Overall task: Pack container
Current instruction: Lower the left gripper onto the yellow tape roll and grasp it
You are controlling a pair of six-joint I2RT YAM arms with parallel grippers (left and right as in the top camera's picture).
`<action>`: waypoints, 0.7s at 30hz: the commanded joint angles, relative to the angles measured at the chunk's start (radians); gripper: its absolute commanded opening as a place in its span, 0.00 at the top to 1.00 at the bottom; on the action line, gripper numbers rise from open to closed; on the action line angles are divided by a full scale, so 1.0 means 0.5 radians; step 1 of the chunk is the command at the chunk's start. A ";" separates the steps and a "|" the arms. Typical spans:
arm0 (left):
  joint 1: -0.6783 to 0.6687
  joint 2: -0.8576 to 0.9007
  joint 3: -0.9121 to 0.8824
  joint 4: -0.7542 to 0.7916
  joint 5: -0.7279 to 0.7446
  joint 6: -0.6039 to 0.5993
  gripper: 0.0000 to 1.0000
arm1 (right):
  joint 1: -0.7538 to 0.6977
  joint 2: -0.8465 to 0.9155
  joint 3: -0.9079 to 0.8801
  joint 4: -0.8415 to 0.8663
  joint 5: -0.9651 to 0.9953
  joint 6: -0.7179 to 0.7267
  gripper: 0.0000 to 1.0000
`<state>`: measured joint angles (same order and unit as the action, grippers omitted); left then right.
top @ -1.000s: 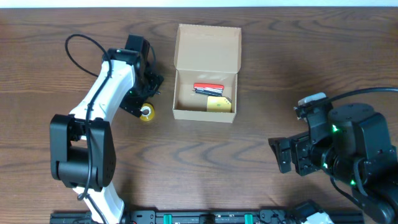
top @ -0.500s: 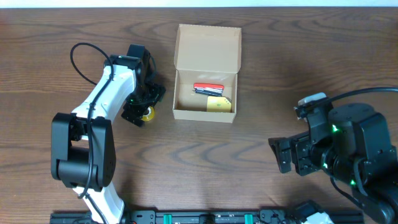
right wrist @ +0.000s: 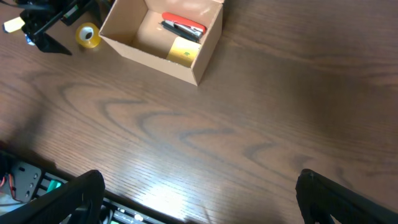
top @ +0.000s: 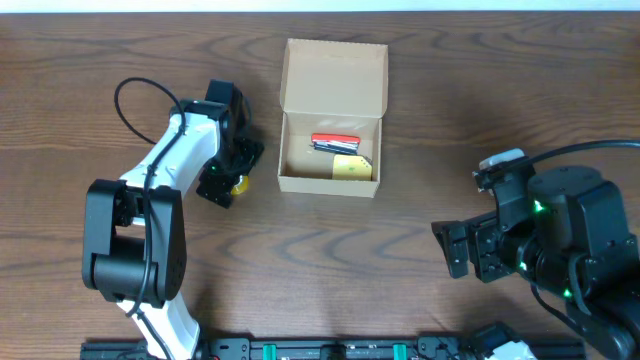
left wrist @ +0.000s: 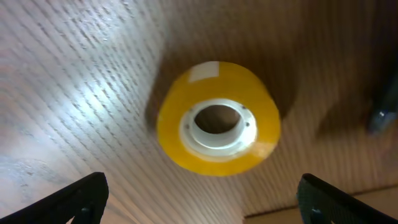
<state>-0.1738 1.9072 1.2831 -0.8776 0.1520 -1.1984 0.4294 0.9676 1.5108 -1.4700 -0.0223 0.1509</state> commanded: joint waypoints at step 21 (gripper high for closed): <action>0.020 0.005 -0.124 0.166 -0.224 -0.133 0.03 | -0.014 -0.002 0.026 -0.002 0.021 -0.021 0.01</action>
<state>-0.1726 1.9072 1.2308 -0.7944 0.0696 -1.2541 0.4294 0.9676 1.5108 -1.4696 -0.0223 0.1509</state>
